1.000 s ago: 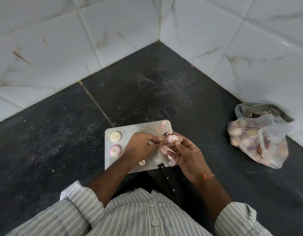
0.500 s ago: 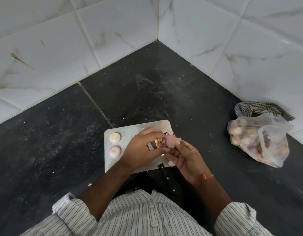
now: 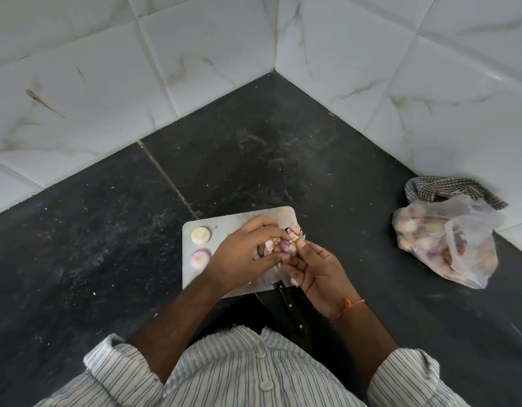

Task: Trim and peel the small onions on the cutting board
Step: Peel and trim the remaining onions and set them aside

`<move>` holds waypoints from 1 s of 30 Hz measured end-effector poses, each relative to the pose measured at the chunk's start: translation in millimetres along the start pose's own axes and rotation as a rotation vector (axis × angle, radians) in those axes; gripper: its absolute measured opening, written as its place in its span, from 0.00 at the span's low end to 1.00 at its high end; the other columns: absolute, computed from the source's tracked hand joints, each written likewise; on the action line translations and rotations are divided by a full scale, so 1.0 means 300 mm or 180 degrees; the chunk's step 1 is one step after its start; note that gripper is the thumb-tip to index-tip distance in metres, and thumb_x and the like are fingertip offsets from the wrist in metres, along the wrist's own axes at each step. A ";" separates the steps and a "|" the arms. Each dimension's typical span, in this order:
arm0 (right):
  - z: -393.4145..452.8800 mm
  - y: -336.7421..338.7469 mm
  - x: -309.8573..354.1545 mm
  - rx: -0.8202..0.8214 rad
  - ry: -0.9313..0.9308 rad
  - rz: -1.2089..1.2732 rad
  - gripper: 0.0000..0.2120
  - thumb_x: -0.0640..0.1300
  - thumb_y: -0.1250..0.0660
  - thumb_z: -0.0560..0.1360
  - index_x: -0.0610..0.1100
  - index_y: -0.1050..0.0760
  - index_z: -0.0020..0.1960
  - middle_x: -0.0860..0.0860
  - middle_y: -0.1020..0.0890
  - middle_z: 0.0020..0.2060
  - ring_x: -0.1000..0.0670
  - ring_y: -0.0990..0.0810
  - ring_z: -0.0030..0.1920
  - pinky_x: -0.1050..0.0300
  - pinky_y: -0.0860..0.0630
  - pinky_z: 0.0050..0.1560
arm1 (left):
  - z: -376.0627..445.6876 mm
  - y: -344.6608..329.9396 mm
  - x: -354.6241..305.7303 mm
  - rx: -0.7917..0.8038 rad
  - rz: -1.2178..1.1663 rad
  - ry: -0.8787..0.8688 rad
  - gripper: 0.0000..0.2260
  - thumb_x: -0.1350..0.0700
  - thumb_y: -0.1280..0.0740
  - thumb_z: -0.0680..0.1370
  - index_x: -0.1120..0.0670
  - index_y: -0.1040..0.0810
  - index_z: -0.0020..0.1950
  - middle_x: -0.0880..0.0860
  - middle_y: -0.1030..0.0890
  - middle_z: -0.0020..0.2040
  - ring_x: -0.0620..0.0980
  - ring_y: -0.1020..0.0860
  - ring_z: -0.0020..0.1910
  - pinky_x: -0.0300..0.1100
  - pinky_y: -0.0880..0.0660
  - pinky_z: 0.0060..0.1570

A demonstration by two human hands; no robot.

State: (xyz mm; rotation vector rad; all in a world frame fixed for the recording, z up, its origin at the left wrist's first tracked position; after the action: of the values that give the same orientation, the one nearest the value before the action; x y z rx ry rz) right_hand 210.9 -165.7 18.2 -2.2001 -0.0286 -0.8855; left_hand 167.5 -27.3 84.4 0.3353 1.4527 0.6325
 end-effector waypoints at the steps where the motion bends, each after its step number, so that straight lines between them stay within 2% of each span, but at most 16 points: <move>1: 0.003 0.002 0.001 -0.0035 0.0008 -0.0035 0.17 0.45 0.31 0.81 0.32 0.19 0.62 0.38 0.15 0.52 0.49 0.14 0.47 0.58 0.14 0.48 | -0.001 0.002 -0.010 -0.0032 0.0111 -0.0073 0.14 0.46 0.23 0.78 0.41 0.19 0.63 0.39 0.24 0.64 0.36 0.23 0.46 0.36 0.24 0.46; 2: 0.005 0.003 0.003 -0.0058 0.0018 -0.0066 0.18 0.46 0.30 0.81 0.32 0.19 0.62 0.37 0.15 0.53 0.49 0.14 0.47 0.58 0.14 0.48 | -0.001 0.003 -0.019 -0.0051 0.0213 -0.0134 0.14 0.46 0.23 0.79 0.41 0.19 0.63 0.39 0.24 0.64 0.35 0.23 0.46 0.37 0.23 0.45; 5: 0.006 0.008 0.004 -0.0102 0.0054 -0.0153 0.21 0.46 0.29 0.80 0.30 0.20 0.63 0.35 0.16 0.55 0.47 0.14 0.49 0.57 0.14 0.50 | 0.001 0.006 -0.034 -0.0014 0.0414 -0.0228 0.12 0.46 0.24 0.80 0.41 0.20 0.61 0.38 0.24 0.62 0.33 0.24 0.46 0.31 0.27 0.43; 7: 0.005 0.014 0.000 -0.0124 0.0070 -0.0244 0.20 0.45 0.30 0.81 0.30 0.20 0.64 0.33 0.16 0.56 0.45 0.14 0.51 0.56 0.14 0.52 | 0.002 0.003 -0.030 0.0073 0.0504 -0.0221 0.12 0.45 0.24 0.80 0.39 0.22 0.60 0.37 0.24 0.61 0.36 0.24 0.45 0.30 0.29 0.42; 10: 0.004 0.018 -0.007 -0.0150 0.0086 -0.0347 0.17 0.44 0.31 0.82 0.31 0.18 0.62 0.32 0.16 0.56 0.43 0.14 0.52 0.54 0.14 0.55 | 0.003 -0.015 -0.011 0.0263 0.0502 -0.0117 0.11 0.43 0.26 0.80 0.38 0.24 0.60 0.37 0.24 0.59 0.40 0.23 0.45 0.39 0.24 0.42; 13: 0.001 0.021 -0.017 -0.0216 0.0075 -0.0342 0.16 0.42 0.31 0.81 0.31 0.18 0.62 0.33 0.15 0.54 0.44 0.14 0.50 0.54 0.14 0.53 | 0.003 -0.035 0.009 0.0438 0.0481 0.0024 0.11 0.43 0.27 0.80 0.38 0.26 0.59 0.35 0.25 0.58 0.43 0.22 0.46 0.49 0.20 0.45; 16: -0.004 0.024 -0.031 -0.0251 0.0019 -0.0342 0.16 0.42 0.30 0.81 0.31 0.19 0.61 0.35 0.15 0.49 0.45 0.14 0.48 0.54 0.14 0.53 | 0.000 -0.055 0.024 0.0646 0.0424 0.0126 0.10 0.45 0.27 0.81 0.37 0.28 0.56 0.34 0.26 0.57 0.44 0.22 0.48 0.52 0.20 0.48; 19: -0.006 0.024 -0.043 -0.0277 -0.0049 -0.0292 0.15 0.43 0.30 0.80 0.31 0.18 0.58 0.36 0.15 0.49 0.46 0.13 0.48 0.53 0.14 0.56 | -0.004 -0.072 0.032 0.0722 0.0412 0.0127 0.08 0.47 0.28 0.82 0.41 0.27 0.52 0.33 0.27 0.54 0.45 0.22 0.48 0.54 0.21 0.48; 22: -0.004 0.024 -0.039 -0.0280 -0.0059 -0.0220 0.18 0.44 0.29 0.80 0.30 0.19 0.60 0.36 0.15 0.50 0.46 0.13 0.49 0.53 0.14 0.55 | -0.008 -0.066 0.031 0.0585 0.0254 0.0127 0.07 0.49 0.27 0.82 0.45 0.25 0.50 0.37 0.25 0.53 0.46 0.22 0.47 0.51 0.21 0.47; 25: -0.003 0.016 -0.022 -0.0237 -0.0006 -0.0228 0.17 0.43 0.29 0.80 0.32 0.20 0.63 0.35 0.14 0.53 0.45 0.13 0.51 0.55 0.14 0.52 | -0.015 -0.031 0.048 0.0120 -0.0114 0.0417 0.10 0.51 0.23 0.79 0.47 0.23 0.50 0.42 0.21 0.51 0.46 0.21 0.44 0.44 0.22 0.45; 28: -0.004 -0.002 -0.002 -0.0171 0.0147 -0.0307 0.15 0.40 0.30 0.80 0.35 0.20 0.65 0.36 0.14 0.58 0.43 0.14 0.57 0.51 0.15 0.59 | -0.030 -0.004 0.085 -0.0391 -0.0634 0.0943 0.09 0.49 0.23 0.79 0.46 0.23 0.50 0.46 0.18 0.47 0.44 0.22 0.39 0.43 0.23 0.41; 30: -0.001 -0.008 0.005 -0.0170 0.0245 -0.0294 0.17 0.38 0.29 0.79 0.36 0.20 0.66 0.36 0.15 0.62 0.41 0.14 0.60 0.47 0.17 0.64 | -0.037 -0.008 0.090 -0.0503 -0.0784 0.1107 0.08 0.48 0.24 0.80 0.45 0.22 0.52 0.44 0.17 0.48 0.42 0.21 0.38 0.37 0.23 0.39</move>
State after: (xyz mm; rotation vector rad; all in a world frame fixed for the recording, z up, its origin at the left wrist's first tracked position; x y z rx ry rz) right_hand 211.2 -164.5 20.7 -2.2272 -0.0708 -1.0323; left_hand 157.0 -15.0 59.9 -0.0832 1.7294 0.6200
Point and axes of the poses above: each hand's wrist, its own z-axis towards the middle knuckle, its own y-axis out of the back of the hand, x = y × z, the point moved 10 cm from there along z, towards the middle knuckle
